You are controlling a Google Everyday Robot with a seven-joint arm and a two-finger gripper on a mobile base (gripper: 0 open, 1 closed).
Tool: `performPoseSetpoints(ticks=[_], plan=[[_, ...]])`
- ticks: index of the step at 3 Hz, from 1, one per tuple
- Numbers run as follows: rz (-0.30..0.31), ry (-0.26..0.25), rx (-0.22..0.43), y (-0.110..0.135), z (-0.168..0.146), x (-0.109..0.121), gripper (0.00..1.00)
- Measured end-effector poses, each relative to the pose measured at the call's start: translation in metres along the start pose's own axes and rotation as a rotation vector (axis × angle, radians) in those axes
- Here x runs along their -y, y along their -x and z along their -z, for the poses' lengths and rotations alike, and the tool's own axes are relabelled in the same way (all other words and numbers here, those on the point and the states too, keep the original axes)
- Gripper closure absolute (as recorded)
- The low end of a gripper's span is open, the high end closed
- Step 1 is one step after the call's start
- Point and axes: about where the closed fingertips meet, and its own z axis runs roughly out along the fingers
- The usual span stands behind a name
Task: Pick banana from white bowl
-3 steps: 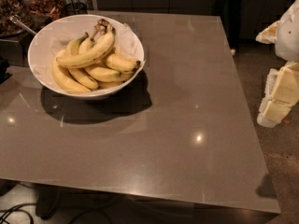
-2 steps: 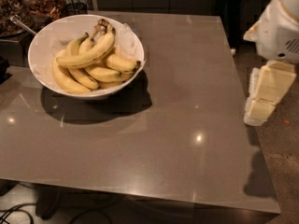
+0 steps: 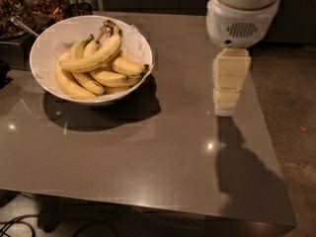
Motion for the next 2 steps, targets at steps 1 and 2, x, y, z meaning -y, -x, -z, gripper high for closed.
performPoseSetpoints(ticks=[1,2], plan=[[0.008,-0.031,0.02,0.008,0.002,0.006,0.0],[0.022,-0.059,0.042,0.019,0.006,0.015,0.0]])
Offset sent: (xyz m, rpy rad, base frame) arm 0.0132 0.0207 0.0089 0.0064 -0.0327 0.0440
